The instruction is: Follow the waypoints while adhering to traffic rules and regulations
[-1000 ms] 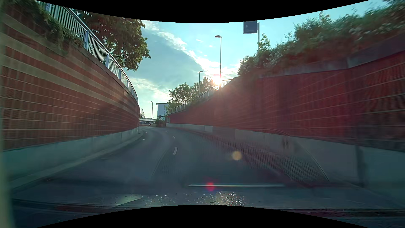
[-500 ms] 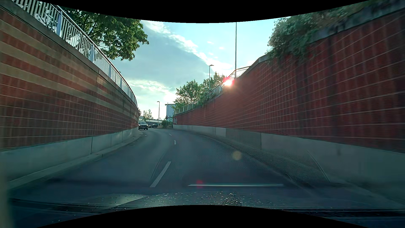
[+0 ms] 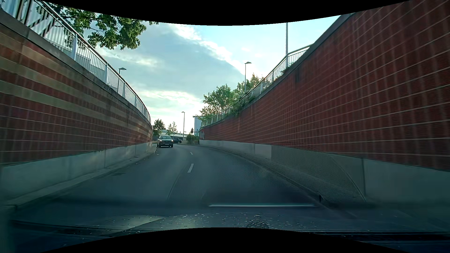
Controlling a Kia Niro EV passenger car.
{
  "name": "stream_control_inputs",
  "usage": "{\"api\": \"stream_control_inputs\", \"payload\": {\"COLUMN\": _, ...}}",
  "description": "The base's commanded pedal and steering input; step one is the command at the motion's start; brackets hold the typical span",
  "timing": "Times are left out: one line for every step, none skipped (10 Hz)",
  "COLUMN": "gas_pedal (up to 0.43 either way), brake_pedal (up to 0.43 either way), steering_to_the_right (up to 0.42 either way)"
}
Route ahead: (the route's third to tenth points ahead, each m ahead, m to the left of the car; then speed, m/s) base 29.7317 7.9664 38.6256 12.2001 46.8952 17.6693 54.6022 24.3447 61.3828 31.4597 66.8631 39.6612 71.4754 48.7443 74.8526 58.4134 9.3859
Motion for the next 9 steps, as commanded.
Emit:
{"api": "stream_control_inputs", "payload": {"gas_pedal": 0.118, "brake_pedal": 0.000, "steering_to_the_right": -0.059}}
{"api": "stream_control_inputs", "payload": {"gas_pedal": 0.118, "brake_pedal": 0.000, "steering_to_the_right": -0.059}}
{"api": "stream_control_inputs", "payload": {"gas_pedal": 0.118, "brake_pedal": 0.000, "steering_to_the_right": -0.059}}
{"api": "stream_control_inputs", "payload": {"gas_pedal": 0.118, "brake_pedal": 0.000, "steering_to_the_right": -0.059}}
{"api": "stream_control_inputs", "payload": {"gas_pedal": 0.118, "brake_pedal": 0.000, "steering_to_the_right": -0.059}}
{"api": "stream_control_inputs", "payload": {"gas_pedal": 0.118, "brake_pedal": 0.000, "steering_to_the_right": -0.059}}
{"api": "stream_control_inputs", "payload": {"gas_pedal": 0.118, "brake_pedal": 0.000, "steering_to_the_right": -0.059}}
{"api": "stream_control_inputs", "payload": {"gas_pedal": 0.130, "brake_pedal": 0.000, "steering_to_the_right": -0.060}}
{"api": "stream_control_inputs", "payload": {"gas_pedal": 0.130, "brake_pedal": 0.000, "steering_to_the_right": -0.060}}
